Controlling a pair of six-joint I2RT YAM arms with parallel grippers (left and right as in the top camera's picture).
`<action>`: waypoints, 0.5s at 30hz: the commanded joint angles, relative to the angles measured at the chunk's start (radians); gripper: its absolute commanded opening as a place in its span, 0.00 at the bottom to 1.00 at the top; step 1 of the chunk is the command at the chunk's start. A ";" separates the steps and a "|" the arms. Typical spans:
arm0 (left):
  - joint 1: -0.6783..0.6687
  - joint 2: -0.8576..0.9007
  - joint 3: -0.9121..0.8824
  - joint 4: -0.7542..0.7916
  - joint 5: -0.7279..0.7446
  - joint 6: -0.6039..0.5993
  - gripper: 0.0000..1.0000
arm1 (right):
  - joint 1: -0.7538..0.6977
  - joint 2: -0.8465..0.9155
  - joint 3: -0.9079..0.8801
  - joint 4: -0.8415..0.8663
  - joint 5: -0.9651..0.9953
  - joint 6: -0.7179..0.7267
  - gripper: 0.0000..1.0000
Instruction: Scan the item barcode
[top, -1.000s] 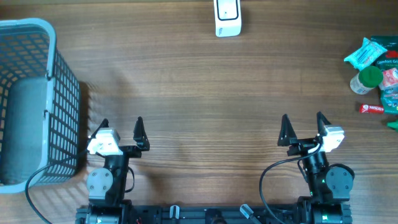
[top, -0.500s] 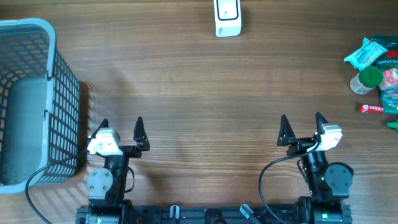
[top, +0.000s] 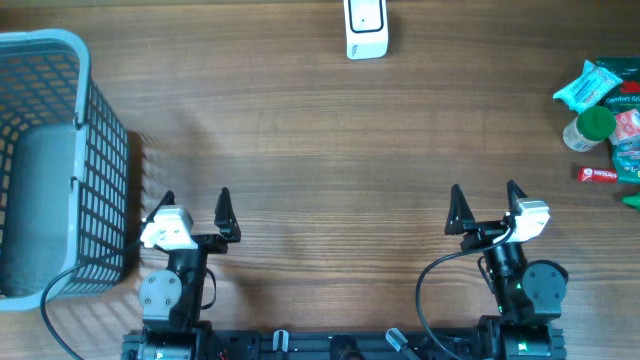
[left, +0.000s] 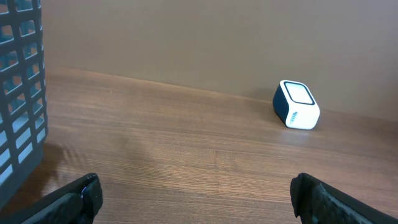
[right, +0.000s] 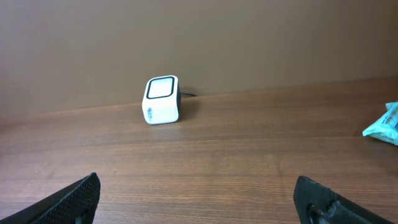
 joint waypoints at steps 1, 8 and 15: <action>0.008 -0.009 -0.005 0.002 -0.016 0.020 1.00 | 0.004 0.006 -0.001 0.006 -0.014 -0.020 1.00; 0.008 -0.009 -0.005 0.002 -0.016 0.020 1.00 | 0.004 0.006 -0.001 0.006 -0.014 -0.020 1.00; 0.008 -0.009 -0.005 0.002 -0.016 0.020 1.00 | 0.004 -0.002 -0.001 -0.001 0.049 -0.029 1.00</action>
